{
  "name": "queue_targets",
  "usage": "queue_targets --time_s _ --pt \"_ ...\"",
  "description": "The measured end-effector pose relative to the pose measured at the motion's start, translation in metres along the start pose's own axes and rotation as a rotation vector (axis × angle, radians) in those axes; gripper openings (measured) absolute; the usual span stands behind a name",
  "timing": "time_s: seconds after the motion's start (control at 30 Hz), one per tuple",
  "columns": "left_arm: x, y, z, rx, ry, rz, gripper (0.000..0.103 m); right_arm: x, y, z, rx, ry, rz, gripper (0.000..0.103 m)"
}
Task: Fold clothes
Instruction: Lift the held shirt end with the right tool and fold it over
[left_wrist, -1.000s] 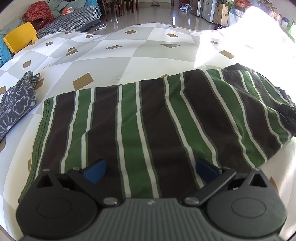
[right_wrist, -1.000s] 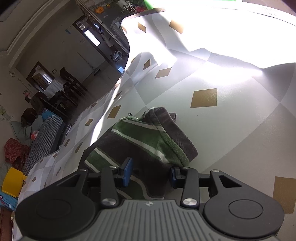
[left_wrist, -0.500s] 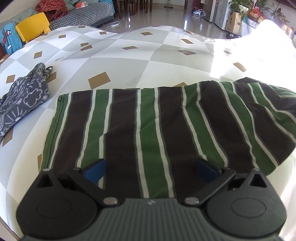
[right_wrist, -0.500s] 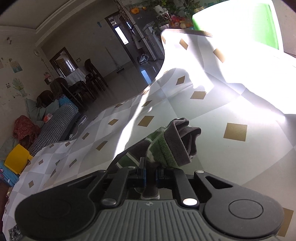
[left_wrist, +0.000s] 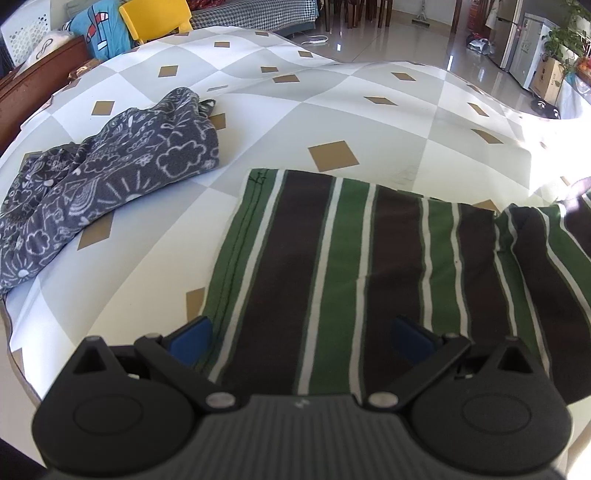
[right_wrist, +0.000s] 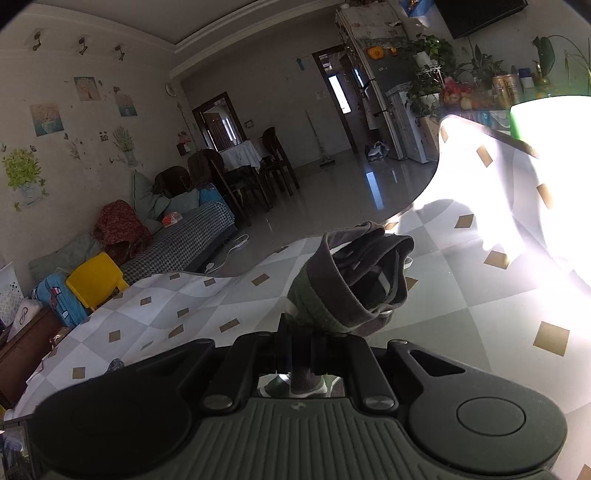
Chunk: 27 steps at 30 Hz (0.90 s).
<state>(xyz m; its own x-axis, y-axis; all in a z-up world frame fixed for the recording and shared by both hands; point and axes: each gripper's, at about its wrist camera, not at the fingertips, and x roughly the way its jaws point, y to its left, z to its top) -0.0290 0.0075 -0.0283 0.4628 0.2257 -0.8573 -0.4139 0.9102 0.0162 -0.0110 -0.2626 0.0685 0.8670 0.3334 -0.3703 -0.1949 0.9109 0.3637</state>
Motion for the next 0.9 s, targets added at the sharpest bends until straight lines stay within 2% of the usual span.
queue_targets --time_s 0.17,0.37,0.53,0.7,0.9 --pt "0.004 0.017 -0.002 -0.037 0.029 -0.013 0.103 0.001 0.025 -0.001 -0.023 0.005 0.080 0.009" --pt "0.003 0.033 0.000 -0.075 0.025 -0.001 0.103 0.009 0.056 -0.009 -0.047 0.037 0.180 0.009" --pt "0.000 0.056 0.003 -0.153 0.013 0.019 0.103 0.020 0.089 -0.026 -0.100 0.078 0.262 0.009" --pt "-0.004 0.084 0.006 -0.224 -0.011 0.070 0.103 0.036 0.118 -0.057 -0.163 0.151 0.314 0.009" --pt "-0.004 0.117 0.005 -0.326 -0.015 0.141 0.103 0.057 0.139 -0.104 -0.234 0.292 0.363 0.009"
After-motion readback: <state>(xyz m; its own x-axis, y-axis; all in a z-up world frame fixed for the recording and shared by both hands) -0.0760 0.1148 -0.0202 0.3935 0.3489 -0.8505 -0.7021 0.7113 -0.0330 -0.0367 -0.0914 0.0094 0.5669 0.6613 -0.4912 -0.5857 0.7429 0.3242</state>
